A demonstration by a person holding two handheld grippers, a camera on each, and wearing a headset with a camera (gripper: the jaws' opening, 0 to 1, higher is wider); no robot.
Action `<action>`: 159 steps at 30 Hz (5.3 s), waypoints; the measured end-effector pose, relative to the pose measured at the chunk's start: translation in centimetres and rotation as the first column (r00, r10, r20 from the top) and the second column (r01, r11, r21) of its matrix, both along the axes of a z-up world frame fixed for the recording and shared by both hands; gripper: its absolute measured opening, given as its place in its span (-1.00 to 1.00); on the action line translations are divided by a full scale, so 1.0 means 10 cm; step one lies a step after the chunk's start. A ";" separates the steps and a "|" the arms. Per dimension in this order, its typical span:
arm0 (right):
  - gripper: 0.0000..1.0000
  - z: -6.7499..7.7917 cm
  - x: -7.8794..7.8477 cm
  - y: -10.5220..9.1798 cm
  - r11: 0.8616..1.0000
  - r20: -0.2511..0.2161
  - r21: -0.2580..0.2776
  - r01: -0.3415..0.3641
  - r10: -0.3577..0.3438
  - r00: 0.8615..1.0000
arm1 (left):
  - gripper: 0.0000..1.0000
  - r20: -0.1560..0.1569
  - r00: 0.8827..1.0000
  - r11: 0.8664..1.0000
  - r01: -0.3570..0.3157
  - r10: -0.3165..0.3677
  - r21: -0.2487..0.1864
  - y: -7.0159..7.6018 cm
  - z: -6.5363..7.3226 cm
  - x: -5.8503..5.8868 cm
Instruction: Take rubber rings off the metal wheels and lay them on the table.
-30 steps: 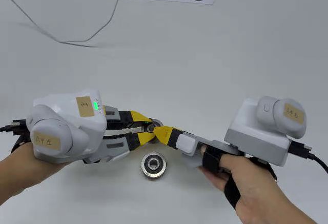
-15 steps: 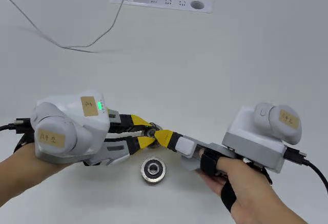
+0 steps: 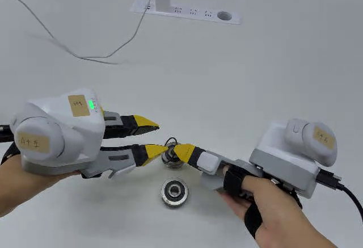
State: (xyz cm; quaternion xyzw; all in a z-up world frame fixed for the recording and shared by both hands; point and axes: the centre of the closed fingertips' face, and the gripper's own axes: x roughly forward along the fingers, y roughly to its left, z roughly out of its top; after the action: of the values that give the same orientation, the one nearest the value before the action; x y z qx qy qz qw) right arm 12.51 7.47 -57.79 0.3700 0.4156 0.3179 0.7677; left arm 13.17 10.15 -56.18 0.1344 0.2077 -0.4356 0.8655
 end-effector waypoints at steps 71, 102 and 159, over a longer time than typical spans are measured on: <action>-0.53 0.32 -0.36 -1.51 0.889 0.426 -0.419 0.185 0.013 0.905 | 0.33 0.076 0.981 0.981 -0.174 0.180 -0.088 0.52 0.52 -0.51; 0.11 0.34 -0.62 -1.79 0.787 0.541 -0.589 0.182 0.216 0.813 | 0.98 0.046 0.921 0.918 -0.379 0.386 -0.114 0.88 0.46 -0.81; 0.35 0.49 -0.48 -1.91 0.803 0.612 -0.517 0.295 0.106 0.784 | 1.00 0.054 0.906 0.906 -0.416 0.421 -0.083 0.95 0.38 -0.83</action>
State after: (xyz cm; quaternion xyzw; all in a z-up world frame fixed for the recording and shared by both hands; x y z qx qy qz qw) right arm 7.70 -11.66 -52.94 0.0120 0.2006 0.2345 0.9511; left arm 4.89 19.70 -52.34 0.0717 0.1856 -0.2418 0.9497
